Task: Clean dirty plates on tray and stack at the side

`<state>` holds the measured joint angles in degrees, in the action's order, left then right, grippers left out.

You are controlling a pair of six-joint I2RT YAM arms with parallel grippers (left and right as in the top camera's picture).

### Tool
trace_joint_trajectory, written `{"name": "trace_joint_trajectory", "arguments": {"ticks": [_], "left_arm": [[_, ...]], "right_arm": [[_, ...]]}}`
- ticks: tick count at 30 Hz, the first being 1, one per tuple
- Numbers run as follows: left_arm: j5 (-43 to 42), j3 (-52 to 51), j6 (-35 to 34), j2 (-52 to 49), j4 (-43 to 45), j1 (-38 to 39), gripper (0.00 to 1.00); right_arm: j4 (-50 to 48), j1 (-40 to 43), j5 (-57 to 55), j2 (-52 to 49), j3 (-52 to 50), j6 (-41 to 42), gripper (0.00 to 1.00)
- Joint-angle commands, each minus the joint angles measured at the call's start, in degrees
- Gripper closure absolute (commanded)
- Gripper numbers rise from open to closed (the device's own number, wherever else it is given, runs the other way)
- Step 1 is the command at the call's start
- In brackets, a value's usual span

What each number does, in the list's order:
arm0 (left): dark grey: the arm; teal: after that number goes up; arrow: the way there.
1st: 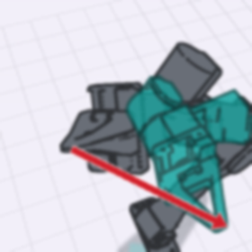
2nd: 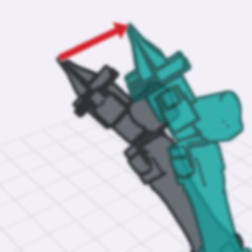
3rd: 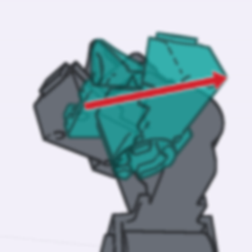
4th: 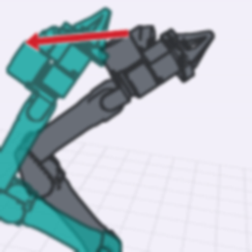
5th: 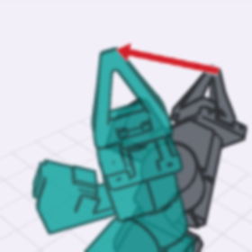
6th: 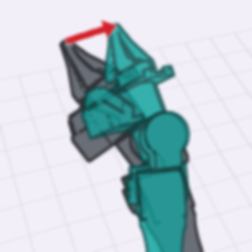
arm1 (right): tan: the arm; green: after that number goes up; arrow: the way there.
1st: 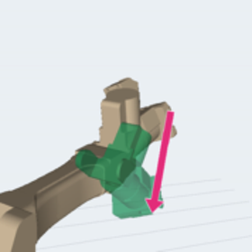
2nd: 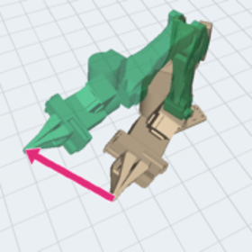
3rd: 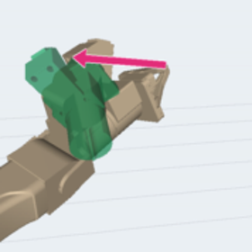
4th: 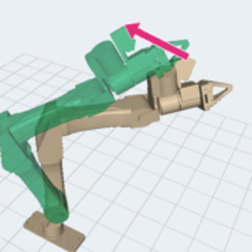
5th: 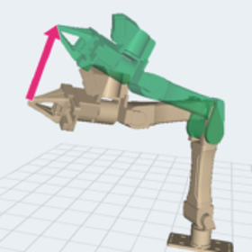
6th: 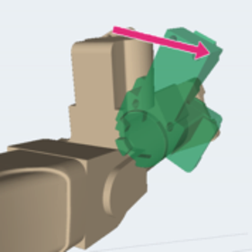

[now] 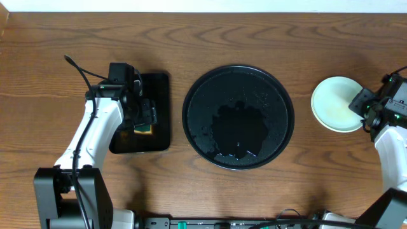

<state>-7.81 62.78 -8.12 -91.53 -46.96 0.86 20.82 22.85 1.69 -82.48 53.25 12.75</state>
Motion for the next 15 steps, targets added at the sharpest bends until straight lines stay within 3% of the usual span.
{"name": "trace_joint_trajectory", "arguments": {"ticks": [1, 5, 7, 15], "left_arm": [[0.4, 3.1, 0.1, 1.3, -1.8, 0.1, 0.22], [2.9, 6.6, 0.1, 1.3, -3.8, 0.1, 0.19], [2.9, 7.4, 0.1, 1.3, -4.0, 0.1, 0.16], [2.9, 7.5, 0.5, 1.5, -11.8, 0.1, 0.15]], "right_arm": [[1.5, -2.9, 7.8, 4.2, 1.1, -4.6, 0.45], [5.8, -7.9, 8.7, 5.7, 1.1, -8.4, 0.31], [8.5, -11.0, 8.4, 5.7, 1.1, -11.4, 0.01], [22.7, -16.3, 7.6, 5.7, 1.1, -12.2, 0.01]]}}
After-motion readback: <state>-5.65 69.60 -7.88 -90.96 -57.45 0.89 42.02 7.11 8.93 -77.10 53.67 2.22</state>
